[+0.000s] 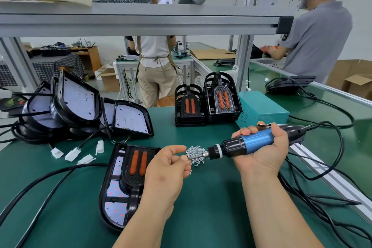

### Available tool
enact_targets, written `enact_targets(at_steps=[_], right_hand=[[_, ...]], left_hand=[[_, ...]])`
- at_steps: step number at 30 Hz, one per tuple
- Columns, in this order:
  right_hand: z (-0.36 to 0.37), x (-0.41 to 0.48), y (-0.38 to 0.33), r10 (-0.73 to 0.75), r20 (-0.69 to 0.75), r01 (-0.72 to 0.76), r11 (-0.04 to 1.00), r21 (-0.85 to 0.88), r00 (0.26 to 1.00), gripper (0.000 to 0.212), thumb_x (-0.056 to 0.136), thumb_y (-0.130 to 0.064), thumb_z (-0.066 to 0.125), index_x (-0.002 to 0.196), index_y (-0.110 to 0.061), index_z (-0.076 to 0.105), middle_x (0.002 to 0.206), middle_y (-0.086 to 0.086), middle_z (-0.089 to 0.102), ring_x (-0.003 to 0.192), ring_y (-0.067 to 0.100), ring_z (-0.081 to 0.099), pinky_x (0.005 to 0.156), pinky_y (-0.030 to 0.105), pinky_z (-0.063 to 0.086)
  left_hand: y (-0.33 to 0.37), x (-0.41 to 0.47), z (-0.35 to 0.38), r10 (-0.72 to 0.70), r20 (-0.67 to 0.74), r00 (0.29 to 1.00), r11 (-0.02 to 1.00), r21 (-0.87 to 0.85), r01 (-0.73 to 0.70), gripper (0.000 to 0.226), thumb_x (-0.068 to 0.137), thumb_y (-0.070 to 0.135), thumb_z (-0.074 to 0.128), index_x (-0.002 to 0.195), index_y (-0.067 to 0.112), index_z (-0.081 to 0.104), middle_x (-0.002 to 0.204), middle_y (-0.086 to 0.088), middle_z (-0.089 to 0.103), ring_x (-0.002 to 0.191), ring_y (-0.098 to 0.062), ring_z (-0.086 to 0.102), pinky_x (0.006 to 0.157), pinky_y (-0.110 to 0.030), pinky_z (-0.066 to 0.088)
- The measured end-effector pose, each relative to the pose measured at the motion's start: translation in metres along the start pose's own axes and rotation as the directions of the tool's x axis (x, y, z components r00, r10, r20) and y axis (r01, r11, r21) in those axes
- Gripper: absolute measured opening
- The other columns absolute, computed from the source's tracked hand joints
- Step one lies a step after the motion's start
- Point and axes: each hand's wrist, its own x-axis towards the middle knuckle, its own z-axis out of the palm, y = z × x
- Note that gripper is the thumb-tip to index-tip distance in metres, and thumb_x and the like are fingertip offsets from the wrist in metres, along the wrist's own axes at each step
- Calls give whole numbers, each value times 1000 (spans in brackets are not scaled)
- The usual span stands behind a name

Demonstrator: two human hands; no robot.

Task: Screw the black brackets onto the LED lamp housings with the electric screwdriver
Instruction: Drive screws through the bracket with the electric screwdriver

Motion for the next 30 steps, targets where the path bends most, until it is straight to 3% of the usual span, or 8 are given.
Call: enact_targets(at_steps=[4, 10, 13, 15, 17, 21, 26, 30], right_hand=[[0, 0, -1, -5, 8, 5, 1000, -8, 1000, 20, 83, -33, 58, 71, -18, 57, 61, -3, 51, 50, 15, 51, 60, 25, 45], [0, -1, 0, -13, -1, 13, 1000, -18, 1000, 18, 84, -33, 57, 73, -18, 56, 60, -3, 51, 49, 16, 50, 59, 26, 44], [0, -1, 0, -19, -22, 19, 1000, -19, 1000, 18, 84, -32, 57, 73, -18, 55, 60, -3, 50, 49, 16, 50, 59, 24, 45], [-1, 0, -1, -25, -48, 25, 1000, -9, 999, 18, 84, -31, 58, 73, -18, 55, 60, -2, 50, 50, 16, 50, 59, 24, 46], [-2, 1, -1, -29, -73, 30, 999, 14, 997, 18, 83, -30, 60, 73, -17, 54, 60, -1, 50, 49, 16, 50, 59, 24, 46], [-2, 1, -2, -40, -78, 42, 999, 22, 996, 18, 68, -29, 67, 71, -17, 55, 60, -1, 50, 50, 16, 50, 58, 24, 48], [-1, -1, 2, -37, -102, 37, 999, 0, 994, 17, 80, -31, 62, 72, -17, 54, 61, -2, 50, 51, 16, 51, 60, 25, 48], [3, -6, 7, -30, -112, 27, 999, -28, 993, 18, 82, -31, 61, 75, -17, 53, 60, -2, 50, 50, 16, 51, 60, 24, 47]], left_hand=[[0, 0, 0, -1, 13, 1000, 1000, 21, 1, 26, 98, 0, 52, 99, 22, 65, 75, 1, 64, 65, -1, 64, 62, -14, 52], [-1, -2, 3, -5, 11, 1000, 998, 59, 4, 30, 102, 5, 47, 101, 28, 66, 83, -2, 70, 63, 4, 65, 60, -12, 51], [1, -4, 3, -7, 11, 1000, 997, 73, 6, 25, 104, 13, 46, 107, 31, 63, 92, -2, 70, 76, -4, 69, 68, -16, 54], [3, -7, 3, 54, 0, 999, 974, 222, -52, 27, 103, 23, 47, 126, 31, 57, 97, 3, 69, 89, -12, 67, 84, -25, 53], [11, -10, -1, 202, 1, 979, 857, 484, -178, 37, 102, 29, 48, 138, 27, 51, 116, 3, 66, 105, -15, 60, 94, -27, 42], [44, -3, -32, 394, -78, 916, 716, 651, -252, 42, 95, 27, 56, 137, 22, 53, 131, -4, 56, 121, -23, 50, 98, -32, 35], [61, 13, -102, 186, -189, 964, 775, 632, -26, 49, 90, 38, 66, 135, 24, 54, 135, -7, 55, 120, -24, 52, 105, -43, 42], [38, 12, -122, -77, -153, 985, 786, 599, 154, 54, 85, 42, 73, 129, 21, 50, 107, 0, 60, 95, -16, 58, 80, -34, 42]])
